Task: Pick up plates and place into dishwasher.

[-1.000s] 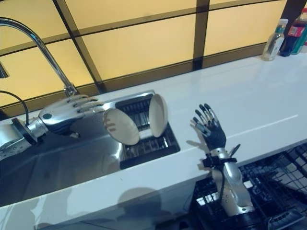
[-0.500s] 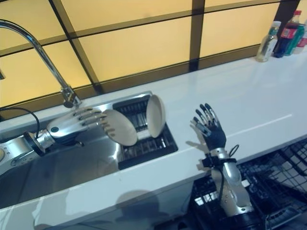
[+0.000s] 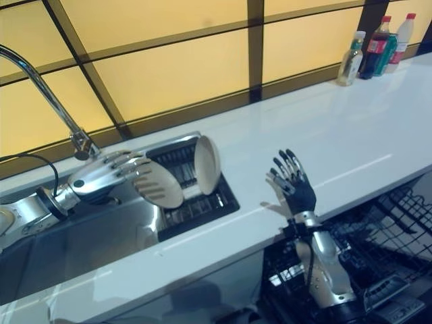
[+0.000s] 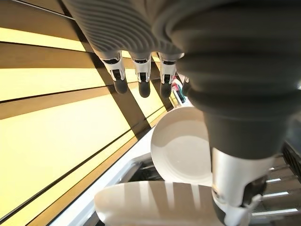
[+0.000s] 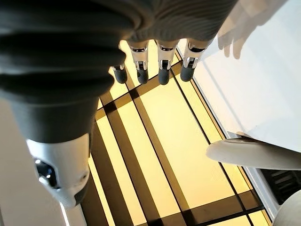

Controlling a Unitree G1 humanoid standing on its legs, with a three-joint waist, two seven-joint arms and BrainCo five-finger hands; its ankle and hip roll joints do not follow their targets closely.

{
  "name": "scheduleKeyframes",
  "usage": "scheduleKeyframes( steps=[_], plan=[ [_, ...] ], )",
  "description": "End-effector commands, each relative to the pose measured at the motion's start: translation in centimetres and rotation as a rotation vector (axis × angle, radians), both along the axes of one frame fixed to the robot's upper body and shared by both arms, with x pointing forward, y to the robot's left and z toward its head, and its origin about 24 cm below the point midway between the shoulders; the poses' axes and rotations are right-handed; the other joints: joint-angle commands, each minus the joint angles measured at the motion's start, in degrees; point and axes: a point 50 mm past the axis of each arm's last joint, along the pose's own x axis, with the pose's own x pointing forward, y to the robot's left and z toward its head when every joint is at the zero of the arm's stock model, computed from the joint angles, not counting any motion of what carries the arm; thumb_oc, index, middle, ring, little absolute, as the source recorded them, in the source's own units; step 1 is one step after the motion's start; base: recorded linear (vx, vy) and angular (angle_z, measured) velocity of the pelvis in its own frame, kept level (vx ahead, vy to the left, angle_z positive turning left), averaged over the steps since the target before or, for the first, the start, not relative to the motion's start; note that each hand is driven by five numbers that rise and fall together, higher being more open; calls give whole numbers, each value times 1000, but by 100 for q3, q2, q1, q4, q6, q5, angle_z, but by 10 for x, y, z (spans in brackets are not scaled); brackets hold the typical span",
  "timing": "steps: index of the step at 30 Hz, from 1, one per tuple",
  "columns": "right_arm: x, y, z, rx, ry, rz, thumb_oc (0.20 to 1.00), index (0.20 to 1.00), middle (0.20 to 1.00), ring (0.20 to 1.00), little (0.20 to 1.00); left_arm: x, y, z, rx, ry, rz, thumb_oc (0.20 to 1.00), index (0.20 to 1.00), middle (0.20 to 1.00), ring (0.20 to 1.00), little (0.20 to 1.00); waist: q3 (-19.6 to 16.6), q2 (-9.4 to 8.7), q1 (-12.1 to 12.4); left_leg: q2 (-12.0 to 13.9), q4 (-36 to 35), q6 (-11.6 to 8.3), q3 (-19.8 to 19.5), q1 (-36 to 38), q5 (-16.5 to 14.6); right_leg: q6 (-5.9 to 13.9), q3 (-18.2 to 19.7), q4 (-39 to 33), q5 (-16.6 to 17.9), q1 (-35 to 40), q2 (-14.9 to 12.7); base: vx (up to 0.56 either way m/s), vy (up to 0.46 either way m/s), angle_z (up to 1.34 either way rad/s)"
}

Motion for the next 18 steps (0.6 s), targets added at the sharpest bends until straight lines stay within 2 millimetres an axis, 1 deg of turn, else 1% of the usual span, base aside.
scheduleKeyframes(
  steps=[1, 7, 13, 18],
  plan=[
    [1, 2, 16, 10, -92, 13, 1000, 1000, 1000, 1000, 1000, 15, 8, 26, 18, -138, 45, 1000, 1000, 1000, 1000, 1000, -167, -223, -155, -232, 85, 366, 292, -616, 125, 549, -60, 456, -407, -158, -187, 0, 0, 0],
    [1, 4, 17, 12, -95, 13, 1000, 1000, 1000, 1000, 1000, 19, 13, 25, 66, -151, 79, 1000, 1000, 1000, 1000, 1000, -157, -203, -191, -233, 71, 371, 320, -623, 128, 562, -44, 464, -405, -180, -184, 0, -2, -2],
    [1, 3, 18, 11, -93, 11, 1000, 1000, 1000, 1000, 1000, 21, 14, 23, 125, -160, 87, 1000, 1000, 1000, 1000, 1000, -152, -191, -209, -225, 71, 370, 340, -617, 134, 568, -36, 481, -408, -186, -183, 4, -4, -5],
    [1, 4, 19, 13, -92, 12, 1000, 1000, 1000, 1000, 1000, 23, 15, 21, 129, -148, 113, 1000, 1000, 1000, 1000, 1000, -142, -189, -238, -221, 72, 376, 358, -617, 135, 575, -18, 483, -409, -188, -180, 0, 0, 0]
  ],
)
